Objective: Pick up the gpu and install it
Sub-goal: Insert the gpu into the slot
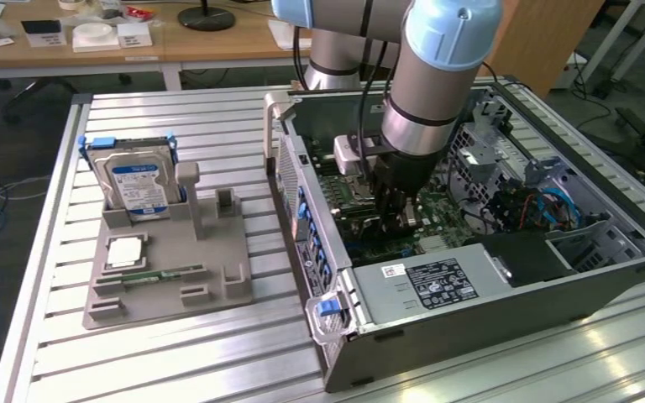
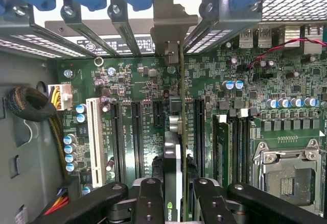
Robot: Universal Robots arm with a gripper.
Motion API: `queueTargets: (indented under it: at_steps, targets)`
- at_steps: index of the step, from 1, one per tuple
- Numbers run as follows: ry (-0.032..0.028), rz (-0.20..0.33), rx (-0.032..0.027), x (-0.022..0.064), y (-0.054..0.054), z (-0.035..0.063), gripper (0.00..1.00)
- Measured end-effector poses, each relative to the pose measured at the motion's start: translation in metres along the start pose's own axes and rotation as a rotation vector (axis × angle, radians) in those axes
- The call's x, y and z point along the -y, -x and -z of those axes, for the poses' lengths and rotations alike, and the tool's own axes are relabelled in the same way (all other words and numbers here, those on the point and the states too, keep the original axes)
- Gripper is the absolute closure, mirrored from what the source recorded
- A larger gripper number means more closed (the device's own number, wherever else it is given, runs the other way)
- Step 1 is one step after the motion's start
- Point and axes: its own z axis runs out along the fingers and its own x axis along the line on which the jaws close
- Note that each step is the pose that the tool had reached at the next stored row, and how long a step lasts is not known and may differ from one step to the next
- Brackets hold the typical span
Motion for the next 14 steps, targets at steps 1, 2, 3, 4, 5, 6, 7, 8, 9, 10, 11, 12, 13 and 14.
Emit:
queueTargets:
  at_steps: [1,2,3,4,5,6,7,8,9,10,11,12,13,14]
  targets:
    - [0.0,0.0,0.0,0.0,0.0,0.0,0.73]
    - [0.0,0.0,0.0001,0.0,0.0,0.0,0.73]
    - [0.0,0.0,0.0,0.0,0.0,0.0,0.73]
    - [0.0,0.0,0.0001,0.0,0.0,0.0,0.73]
    - [0.0001,0.0,0.0001,0.0,0.0,0.0,0.73]
    - [0.0,0.0,0.0001,0.0,0.0,0.0,0.73]
    - [0.0,0.0,0.0001,0.0,0.0,0.0,0.73]
    - [0.0,0.0,0.0001,0.0,0.0,0.0,0.73]
    - [0.0,0.0,0.0001,0.0,0.0,0.0,0.73]
    - [0.0,0.0,0.0,0.0,0.0,0.0,0.73]
    - [0.0,0.0,0.0,0.0,0.0,0.0,0.73]
    - [-0.0001,0.0,-0.0003,0.0,-0.0001,0.0,0.73]
    - [0.0,0.0,-0.0001,0.0,0.0,-0.0001,0.73]
    - [0.0,0.0,0.0002,0.0,0.0,-0.0001,0.73]
